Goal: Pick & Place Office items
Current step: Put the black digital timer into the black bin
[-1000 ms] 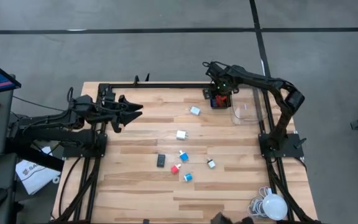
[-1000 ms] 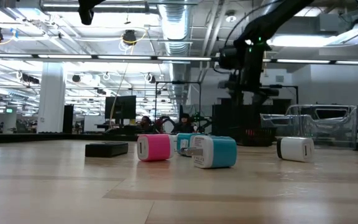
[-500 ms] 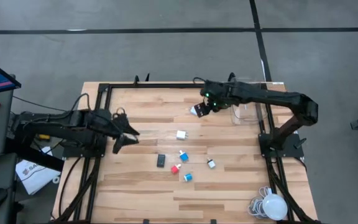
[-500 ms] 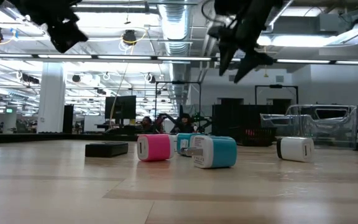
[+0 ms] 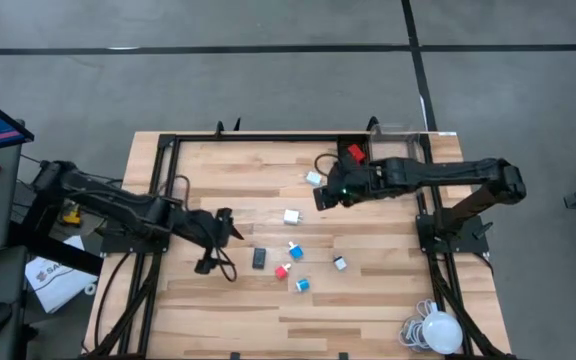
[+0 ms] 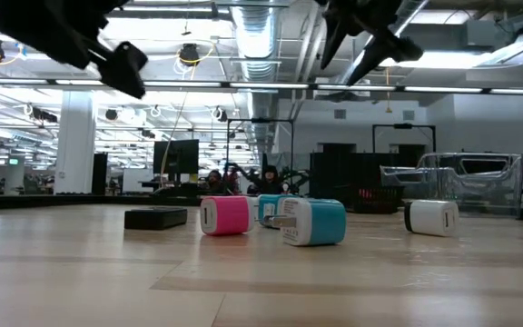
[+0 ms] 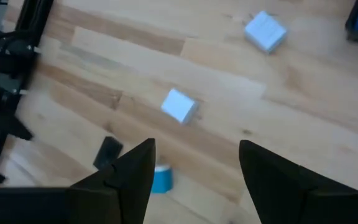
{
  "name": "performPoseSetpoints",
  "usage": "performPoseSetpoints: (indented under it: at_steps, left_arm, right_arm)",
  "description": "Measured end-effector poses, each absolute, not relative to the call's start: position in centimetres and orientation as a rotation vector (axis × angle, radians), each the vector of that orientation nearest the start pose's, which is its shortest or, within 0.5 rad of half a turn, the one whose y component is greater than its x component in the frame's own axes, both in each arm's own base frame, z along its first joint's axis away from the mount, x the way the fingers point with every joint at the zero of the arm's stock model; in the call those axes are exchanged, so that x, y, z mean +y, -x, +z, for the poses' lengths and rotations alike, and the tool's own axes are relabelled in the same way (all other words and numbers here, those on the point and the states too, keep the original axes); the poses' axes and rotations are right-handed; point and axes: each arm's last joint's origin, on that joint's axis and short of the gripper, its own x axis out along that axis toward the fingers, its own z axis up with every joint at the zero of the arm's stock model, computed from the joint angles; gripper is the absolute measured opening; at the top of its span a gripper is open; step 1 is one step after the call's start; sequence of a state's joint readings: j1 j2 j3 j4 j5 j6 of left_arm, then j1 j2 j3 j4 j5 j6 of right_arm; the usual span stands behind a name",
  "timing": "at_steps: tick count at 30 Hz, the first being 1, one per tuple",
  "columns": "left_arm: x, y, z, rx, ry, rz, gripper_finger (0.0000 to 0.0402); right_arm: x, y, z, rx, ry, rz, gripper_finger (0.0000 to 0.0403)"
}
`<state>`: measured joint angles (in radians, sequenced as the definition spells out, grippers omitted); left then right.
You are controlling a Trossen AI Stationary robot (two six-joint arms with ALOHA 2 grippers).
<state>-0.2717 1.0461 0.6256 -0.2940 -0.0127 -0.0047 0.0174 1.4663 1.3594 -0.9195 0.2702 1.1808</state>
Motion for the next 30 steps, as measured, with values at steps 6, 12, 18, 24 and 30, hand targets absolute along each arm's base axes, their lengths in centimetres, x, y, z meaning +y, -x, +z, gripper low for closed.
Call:
performPoseSetpoints:
  at_steps: [6,12,18,24,30]
  left_arm:
    - [-6.4,-22.5,18.5,0.857,-0.128,-0.195,0.0393]
    - [-6.9,-24.5,16.2,0.855,-0.083,-0.120,0.0399]
    - [-7.0,-25.3,15.3,0.839,-0.063,-0.070,0.0399]
    - [-7.2,-25.9,13.8,0.855,-0.078,-0.046,0.0399]
    - [-7.3,-26.6,12.1,0.868,-0.079,-0.001,0.0399]
  right_arm:
    - [2.2,-29.2,31.6,0.723,-0.965,-0.808,0.0224]
    - [3.7,-29.0,31.5,0.707,-0.997,-0.815,0.0224]
    - [4.2,-28.9,31.5,0.703,-1.017,-0.813,0.0224]
    - [4.2,-28.9,31.5,0.702,-1.020,-0.815,0.0224]
    - [4.2,-28.9,31.5,0.704,-1.020,-0.816,0.0224]
